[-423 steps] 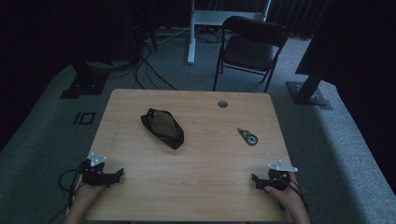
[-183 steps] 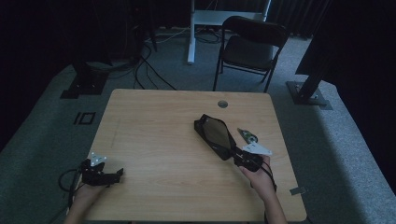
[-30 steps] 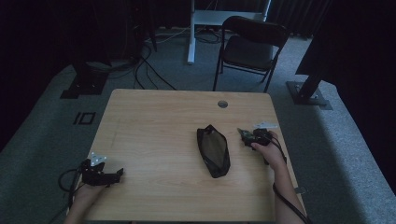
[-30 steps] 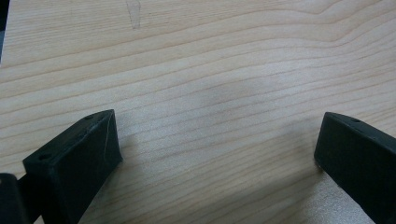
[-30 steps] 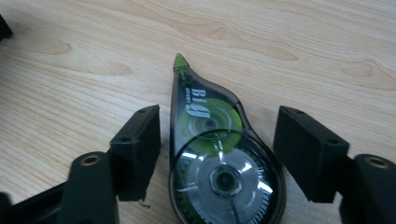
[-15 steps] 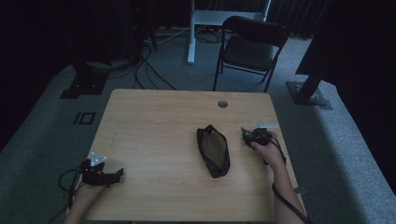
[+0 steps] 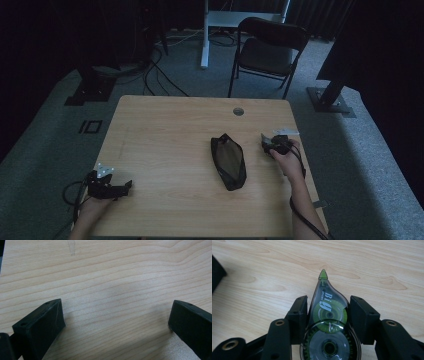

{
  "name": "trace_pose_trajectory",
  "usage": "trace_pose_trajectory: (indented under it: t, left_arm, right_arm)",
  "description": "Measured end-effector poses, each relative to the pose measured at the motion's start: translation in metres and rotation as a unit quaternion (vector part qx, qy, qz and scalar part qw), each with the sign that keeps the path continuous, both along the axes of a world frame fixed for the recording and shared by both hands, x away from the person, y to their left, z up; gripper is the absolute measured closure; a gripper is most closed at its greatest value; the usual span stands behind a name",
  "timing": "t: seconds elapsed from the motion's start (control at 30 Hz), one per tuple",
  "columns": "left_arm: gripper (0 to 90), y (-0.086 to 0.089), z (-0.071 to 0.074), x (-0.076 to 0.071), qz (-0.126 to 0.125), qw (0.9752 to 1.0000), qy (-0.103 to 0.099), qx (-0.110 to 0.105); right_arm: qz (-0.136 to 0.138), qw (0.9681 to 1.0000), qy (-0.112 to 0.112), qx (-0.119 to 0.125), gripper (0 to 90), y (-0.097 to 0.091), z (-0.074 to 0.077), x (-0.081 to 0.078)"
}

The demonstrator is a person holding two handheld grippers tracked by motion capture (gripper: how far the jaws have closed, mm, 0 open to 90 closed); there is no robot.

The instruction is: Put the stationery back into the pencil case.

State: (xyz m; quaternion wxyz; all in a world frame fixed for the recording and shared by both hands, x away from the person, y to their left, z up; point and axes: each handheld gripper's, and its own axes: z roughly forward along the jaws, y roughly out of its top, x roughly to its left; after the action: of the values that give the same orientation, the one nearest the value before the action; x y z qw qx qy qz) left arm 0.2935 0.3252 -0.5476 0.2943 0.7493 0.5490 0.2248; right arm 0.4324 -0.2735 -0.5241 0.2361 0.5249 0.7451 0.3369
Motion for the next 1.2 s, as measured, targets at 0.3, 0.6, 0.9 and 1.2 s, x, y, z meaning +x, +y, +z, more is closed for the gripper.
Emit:
trace_pose_trajectory:
  t: [0.3, 0.6, 0.9, 1.2]
  left_arm:
    - [0.4, 0.0, 0.0, 0.0, 0.0, 1.0, 0.0, 0.0]
    - [0.4, 0.0, 0.0, 0.0, 0.0, 1.0, 0.0, 0.0]
    - [0.4, 0.0, 0.0, 0.0, 0.0, 1.0, 0.0, 0.0]
    - [0.4, 0.0, 0.0, 0.0, 0.0, 1.0, 0.0, 0.0]
  right_arm:
    - [-0.002, 0.9998, -0.01, 0.017, 49.9, 0.007, 0.022, -0.015]
    - [0.001, 0.9991, -0.009, 0.041, 50.0, 0.013, 0.042, -0.029]
    - [0.005, 0.9986, -0.025, 0.046, 50.0, 0.029, 0.062, -0.042]
    - [-0.004, 0.9978, -0.034, 0.057, 50.0, 0.043, 0.073, -0.05]
